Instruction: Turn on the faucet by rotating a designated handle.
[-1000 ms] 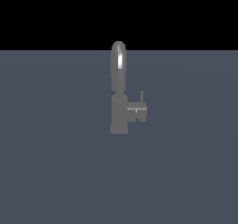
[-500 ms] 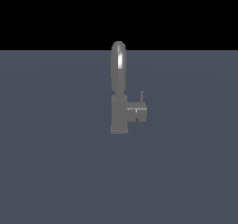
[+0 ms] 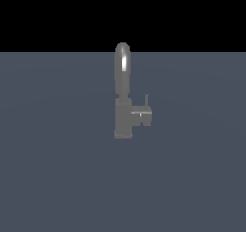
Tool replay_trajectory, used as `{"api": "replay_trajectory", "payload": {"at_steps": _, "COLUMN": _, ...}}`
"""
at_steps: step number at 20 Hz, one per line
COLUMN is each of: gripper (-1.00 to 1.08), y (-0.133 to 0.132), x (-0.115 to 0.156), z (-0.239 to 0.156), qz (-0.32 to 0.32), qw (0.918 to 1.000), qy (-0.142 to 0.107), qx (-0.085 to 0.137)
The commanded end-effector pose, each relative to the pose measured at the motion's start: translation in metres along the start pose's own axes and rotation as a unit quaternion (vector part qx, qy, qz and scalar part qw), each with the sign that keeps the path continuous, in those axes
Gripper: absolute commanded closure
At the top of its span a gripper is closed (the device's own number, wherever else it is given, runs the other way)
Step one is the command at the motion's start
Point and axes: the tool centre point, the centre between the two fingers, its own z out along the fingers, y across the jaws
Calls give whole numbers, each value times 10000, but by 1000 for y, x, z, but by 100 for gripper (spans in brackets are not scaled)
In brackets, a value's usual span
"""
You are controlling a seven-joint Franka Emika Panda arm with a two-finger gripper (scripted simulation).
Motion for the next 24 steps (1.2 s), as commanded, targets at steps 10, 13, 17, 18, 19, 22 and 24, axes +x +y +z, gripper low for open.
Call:
{"api": "replay_trajectory", "payload": {"at_steps": 10, "gripper": 108, "y": 12, "x": 70, "z": 13, "qz": 898, "qw": 9887, "qy": -810, "qx": 883}}
{"api": "replay_trajectory", "payload": {"at_steps": 13, "gripper": 108, "y": 17, "x": 88, "z": 18, "qz": 1137, "qw": 9818, "qy": -1028, "qx": 1123}}
{"api": "replay_trajectory", "payload": {"at_steps": 17, "gripper": 108, "y": 24, "x": 111, "z": 28, "qz": 1459, "qw": 9696, "qy": -1323, "qx": 1449}}
{"api": "replay_trajectory", "payload": {"at_steps": 18, "gripper": 108, "y": 26, "x": 117, "z": 31, "qz": 1541, "qw": 9661, "qy": -1398, "qx": 1531}}
{"api": "replay_trajectory", "payload": {"at_steps": 19, "gripper": 108, "y": 28, "x": 123, "z": 33, "qz": 1622, "qw": 9623, "qy": -1473, "qx": 1614}}
{"api": "replay_trajectory", "payload": {"at_steps": 22, "gripper": 108, "y": 35, "x": 140, "z": 43, "qz": 1868, "qw": 9494, "qy": -1701, "qx": 1866}}
{"api": "replay_trajectory", "payload": {"at_steps": 24, "gripper": 108, "y": 40, "x": 151, "z": 50, "qz": 2035, "qw": 9395, "qy": -1855, "qx": 2037}}
